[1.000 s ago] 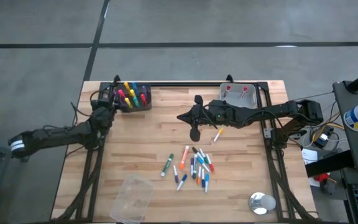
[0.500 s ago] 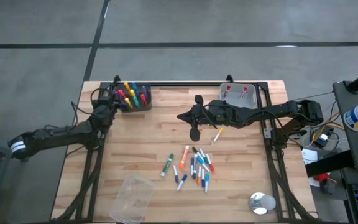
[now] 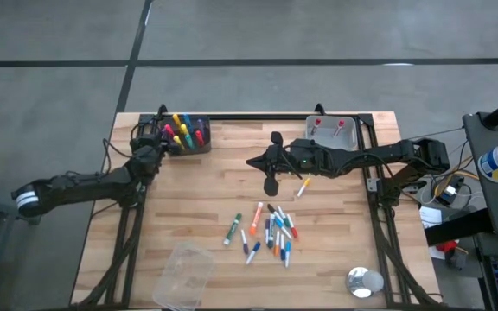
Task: Pick & Place Markers
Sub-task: Put the violet highlighter pen into the black bin
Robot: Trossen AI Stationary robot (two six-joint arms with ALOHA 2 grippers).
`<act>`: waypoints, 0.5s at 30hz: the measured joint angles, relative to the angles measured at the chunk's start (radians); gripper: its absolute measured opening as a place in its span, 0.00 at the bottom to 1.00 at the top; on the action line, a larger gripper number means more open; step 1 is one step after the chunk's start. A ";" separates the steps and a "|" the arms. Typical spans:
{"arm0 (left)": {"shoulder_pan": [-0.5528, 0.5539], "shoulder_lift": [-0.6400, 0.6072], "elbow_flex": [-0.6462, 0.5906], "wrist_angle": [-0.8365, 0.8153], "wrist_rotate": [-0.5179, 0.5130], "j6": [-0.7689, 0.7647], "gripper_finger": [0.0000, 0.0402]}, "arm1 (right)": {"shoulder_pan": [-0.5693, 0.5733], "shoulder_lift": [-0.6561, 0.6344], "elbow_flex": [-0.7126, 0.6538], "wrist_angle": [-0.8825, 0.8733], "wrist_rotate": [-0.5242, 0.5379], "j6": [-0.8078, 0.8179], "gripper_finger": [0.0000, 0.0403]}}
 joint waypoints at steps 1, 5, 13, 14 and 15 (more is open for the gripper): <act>0.000 0.004 0.000 0.007 0.000 0.000 0.19 | 0.000 0.000 0.000 0.000 0.000 0.000 0.02; 0.000 0.007 0.000 0.030 -0.001 0.027 0.19 | 0.000 0.000 0.000 0.000 0.000 0.000 0.02; -0.001 -0.002 0.034 0.043 0.004 0.112 0.19 | 0.000 0.000 0.000 -0.008 0.000 0.000 0.02; -0.001 -0.002 0.039 0.042 0.005 0.123 0.19 | 0.000 0.000 0.000 -0.011 0.001 0.000 0.02; -0.001 -0.002 0.042 0.040 0.006 0.127 0.19 | 0.000 0.000 0.000 -0.015 0.001 0.000 0.02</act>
